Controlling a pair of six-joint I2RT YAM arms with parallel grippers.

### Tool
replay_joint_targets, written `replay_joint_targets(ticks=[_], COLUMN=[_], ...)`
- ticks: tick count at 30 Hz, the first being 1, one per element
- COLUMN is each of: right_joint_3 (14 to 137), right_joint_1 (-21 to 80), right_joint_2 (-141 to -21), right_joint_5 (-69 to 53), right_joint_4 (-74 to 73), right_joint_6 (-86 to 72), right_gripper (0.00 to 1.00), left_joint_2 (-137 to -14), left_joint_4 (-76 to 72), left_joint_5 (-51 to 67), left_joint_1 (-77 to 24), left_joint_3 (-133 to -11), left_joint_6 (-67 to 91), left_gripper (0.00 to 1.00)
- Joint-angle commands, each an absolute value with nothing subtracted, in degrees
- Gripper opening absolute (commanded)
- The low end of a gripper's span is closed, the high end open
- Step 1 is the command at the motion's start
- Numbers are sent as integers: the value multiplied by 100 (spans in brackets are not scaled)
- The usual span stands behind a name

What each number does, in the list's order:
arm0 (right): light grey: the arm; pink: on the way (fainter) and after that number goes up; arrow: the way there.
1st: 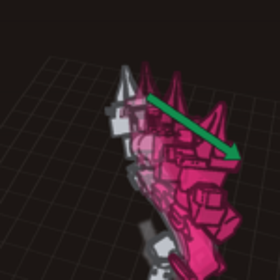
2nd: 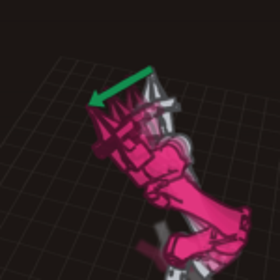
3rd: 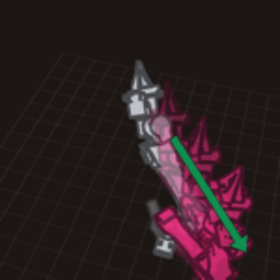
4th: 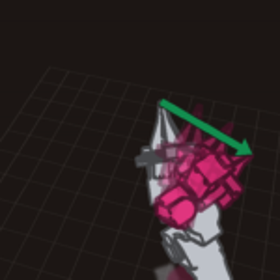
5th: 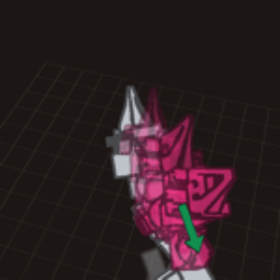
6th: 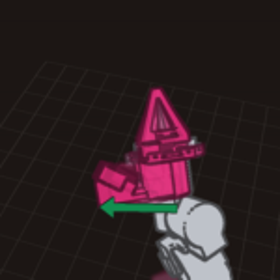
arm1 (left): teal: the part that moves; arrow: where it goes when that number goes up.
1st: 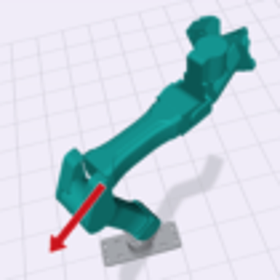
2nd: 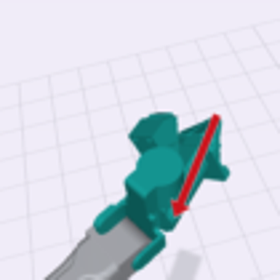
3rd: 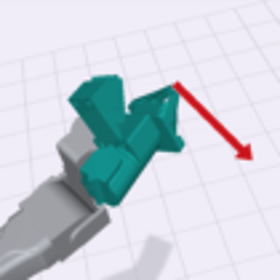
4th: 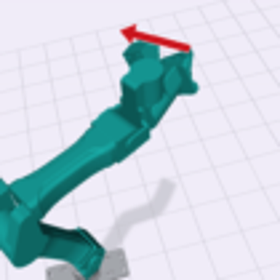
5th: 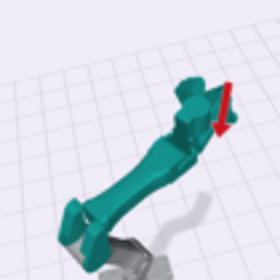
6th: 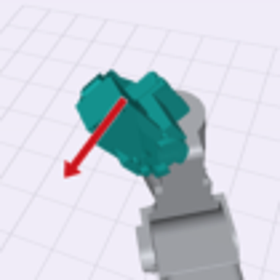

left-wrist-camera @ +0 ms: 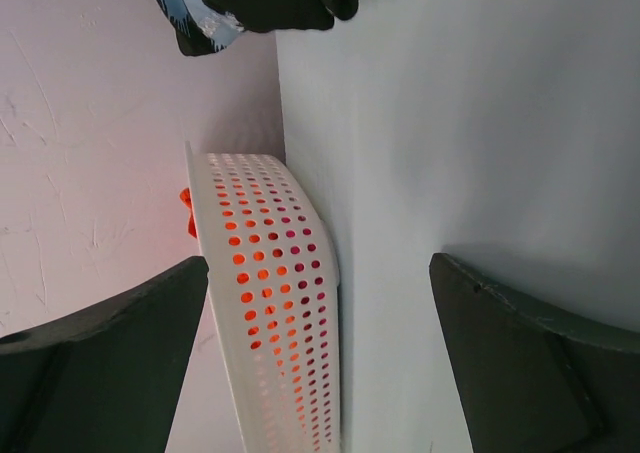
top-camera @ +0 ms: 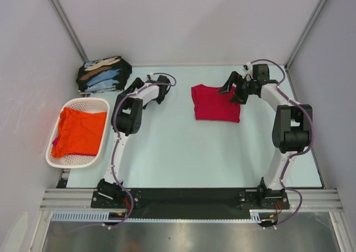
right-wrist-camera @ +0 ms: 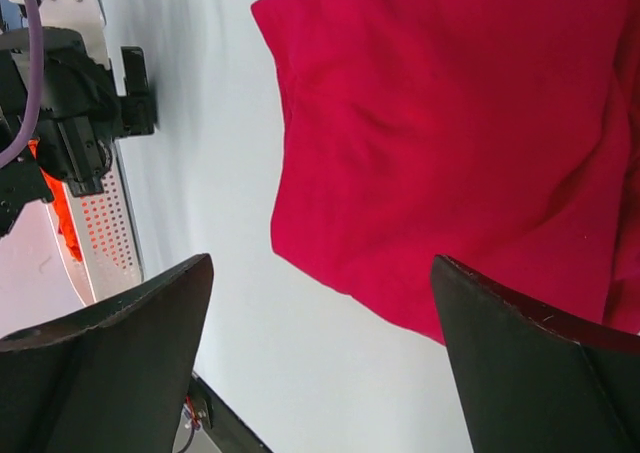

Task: Fold and stack the t-shirts
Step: Smooth out wrinkles on the folded tshirt

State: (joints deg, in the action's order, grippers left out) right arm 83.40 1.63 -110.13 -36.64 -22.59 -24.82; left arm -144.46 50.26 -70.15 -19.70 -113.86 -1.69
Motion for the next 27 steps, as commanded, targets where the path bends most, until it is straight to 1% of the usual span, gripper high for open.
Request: replay_joint_targets(ticks=[1,4,7,13,18,20,21,23,24,27], right_joint_3=[8288,8297,8297,8288,8341,8411,8481,8543,8586,8771], right_joint_1=[141,141,167,246,387,448,483,527,545,615], right_joint_2=[-10881,-10942,-10934,-10776,-10705,-10661,-10644,-10600,-10591,-10538], right_joint_5=[-3849,-3911,-3911,-3753,-3586,-3577,-3560,-3542,-3525,-3454], right_joint_4=[-1785,-1626,-1573,-1740,-1951,-2065,-2092,-2179,-2214,-2390], right_joint_6=[-2434,-2505,-2514,-2435,-2382,-2408,-2408,-2408,-2408,-2391], right_gripper=[95,95,95,95,95,95,95,95,95,95], left_joint_2=[-14538,-14555,-14625,-14994,-15248,-15371,-15459,-15504,-15521,-15671], left_joint_4=[4039,3185,2735,2216,2145,2153,2153,2171,2180,2188], left_joint_5=[-6760,-6759,-6715,-6785,-6592,-6522,-6521,-6295,-6293,-6425], left_joint_1=[-1811,-1723,-1565,-1187,-871,-791,-748,-695,-642,-528], left_joint_3=[-11611,-11496,-11636,-12251,-12515,-12735,-12788,-12928,-12964,-13315], left_joint_6=[-849,-1579,-1942,-2557,-2584,-2610,-2645,-2611,-2628,-2637], left_gripper=[100,100,100,100,100,95,75,58,1,0])
